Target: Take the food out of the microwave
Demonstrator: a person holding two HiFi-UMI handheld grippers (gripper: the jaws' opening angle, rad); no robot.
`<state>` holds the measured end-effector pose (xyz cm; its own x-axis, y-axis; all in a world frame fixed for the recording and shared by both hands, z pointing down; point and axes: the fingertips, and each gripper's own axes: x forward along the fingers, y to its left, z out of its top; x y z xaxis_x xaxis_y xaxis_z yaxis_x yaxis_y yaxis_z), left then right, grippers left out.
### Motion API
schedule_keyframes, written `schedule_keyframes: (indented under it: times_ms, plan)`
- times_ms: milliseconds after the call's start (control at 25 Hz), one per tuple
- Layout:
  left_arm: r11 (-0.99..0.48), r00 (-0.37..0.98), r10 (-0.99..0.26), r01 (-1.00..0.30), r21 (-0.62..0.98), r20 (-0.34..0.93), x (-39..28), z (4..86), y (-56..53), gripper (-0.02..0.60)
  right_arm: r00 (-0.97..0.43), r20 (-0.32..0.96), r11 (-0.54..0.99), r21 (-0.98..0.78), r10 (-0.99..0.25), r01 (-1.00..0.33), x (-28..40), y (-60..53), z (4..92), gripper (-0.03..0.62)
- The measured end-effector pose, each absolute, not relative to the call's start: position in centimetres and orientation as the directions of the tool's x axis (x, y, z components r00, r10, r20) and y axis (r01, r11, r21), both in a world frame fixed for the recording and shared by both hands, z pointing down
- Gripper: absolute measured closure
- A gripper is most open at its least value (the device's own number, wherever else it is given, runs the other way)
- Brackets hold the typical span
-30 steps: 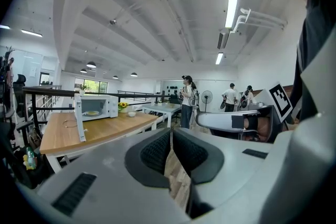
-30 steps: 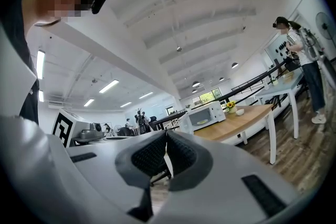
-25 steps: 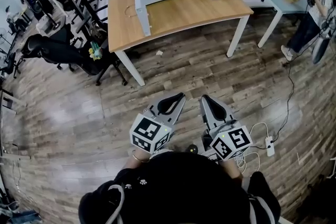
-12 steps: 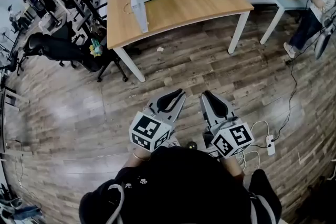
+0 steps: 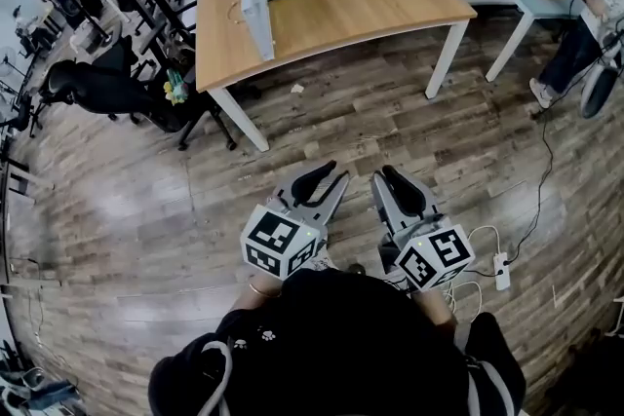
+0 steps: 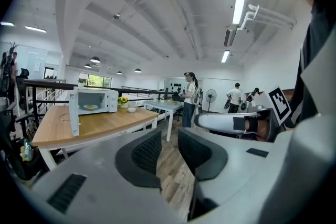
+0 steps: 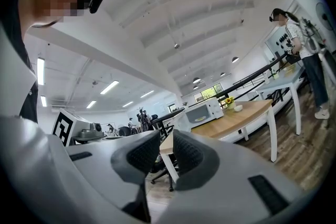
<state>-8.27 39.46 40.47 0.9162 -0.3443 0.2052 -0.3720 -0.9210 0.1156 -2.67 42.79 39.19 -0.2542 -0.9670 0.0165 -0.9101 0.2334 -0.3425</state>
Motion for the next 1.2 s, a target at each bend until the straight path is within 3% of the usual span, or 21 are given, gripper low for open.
schedule_keyframes:
  times_ms: [760,1200]
  plan:
    - [-0.936,0.95,-0.281,-0.302,0.179,0.134,-4.5,39.5,17.8,0.466,-0.148,0.06,0.123,-0.307,-0.987,-0.944,1.8,23.5,37.7,0.504]
    - [-0.922,0.939,-0.315,-0.337,0.191,0.139,-7.0,39.9,6.2,0.453,-0.172,0.084,0.139,-0.301,-0.982,-0.944,0.4,11.9,38.2,0.491]
